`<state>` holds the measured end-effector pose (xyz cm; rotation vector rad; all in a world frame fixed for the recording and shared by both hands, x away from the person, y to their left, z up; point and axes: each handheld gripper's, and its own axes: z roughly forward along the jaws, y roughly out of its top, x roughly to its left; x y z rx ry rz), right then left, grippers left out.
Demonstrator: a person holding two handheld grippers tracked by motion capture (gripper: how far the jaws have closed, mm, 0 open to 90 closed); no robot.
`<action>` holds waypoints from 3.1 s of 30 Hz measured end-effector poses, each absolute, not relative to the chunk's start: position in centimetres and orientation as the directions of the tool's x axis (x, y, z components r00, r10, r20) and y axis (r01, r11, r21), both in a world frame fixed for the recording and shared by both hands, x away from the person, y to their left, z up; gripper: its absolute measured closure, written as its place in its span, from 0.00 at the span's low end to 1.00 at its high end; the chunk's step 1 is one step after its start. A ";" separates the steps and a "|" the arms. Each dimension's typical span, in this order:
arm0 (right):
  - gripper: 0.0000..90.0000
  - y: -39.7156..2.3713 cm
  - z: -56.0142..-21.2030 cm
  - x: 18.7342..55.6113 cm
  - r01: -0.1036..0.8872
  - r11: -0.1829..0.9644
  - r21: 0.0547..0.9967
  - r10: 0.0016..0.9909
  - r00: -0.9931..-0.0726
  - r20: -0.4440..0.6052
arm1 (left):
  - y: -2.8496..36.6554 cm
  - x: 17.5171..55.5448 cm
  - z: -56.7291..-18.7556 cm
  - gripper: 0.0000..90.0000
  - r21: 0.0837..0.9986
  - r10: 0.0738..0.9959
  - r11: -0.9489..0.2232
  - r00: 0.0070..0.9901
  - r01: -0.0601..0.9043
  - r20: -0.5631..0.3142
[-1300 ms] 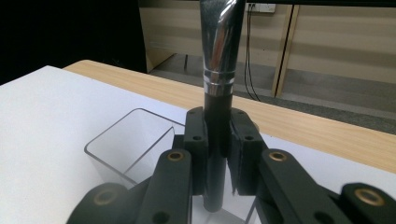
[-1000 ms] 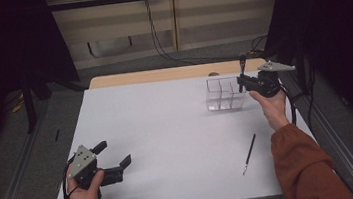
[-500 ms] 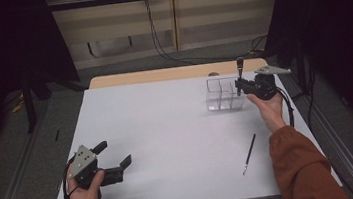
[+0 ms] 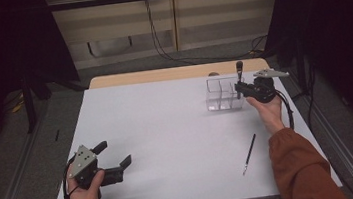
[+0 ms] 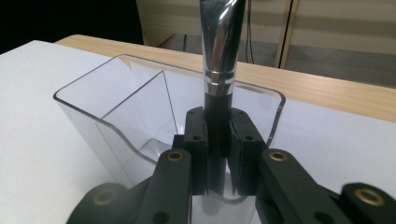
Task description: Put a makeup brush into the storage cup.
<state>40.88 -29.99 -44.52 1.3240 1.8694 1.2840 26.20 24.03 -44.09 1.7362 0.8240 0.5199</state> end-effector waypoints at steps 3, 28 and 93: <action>0.88 -29.9 -44.6 40.9 0.425 0.069 0.902 0.914 -0.390 0.113 | 24.0 26.2 -44.1 0.03 0.948 0.745 -0.168 0.665 0.269 -0.057; 0.49 -30.0 -43.9 40.3 0.377 0.052 0.925 0.910 -0.400 0.112 | 24.1 26.2 -44.1 0.03 0.948 0.748 -0.161 0.660 0.274 -0.064; 0.01 -29.5 -44.1 27.8 0.320 0.057 0.946 0.873 -0.475 0.108 | 24.5 26.3 -44.1 0.04 0.953 0.750 -0.155 0.659 0.260 -0.058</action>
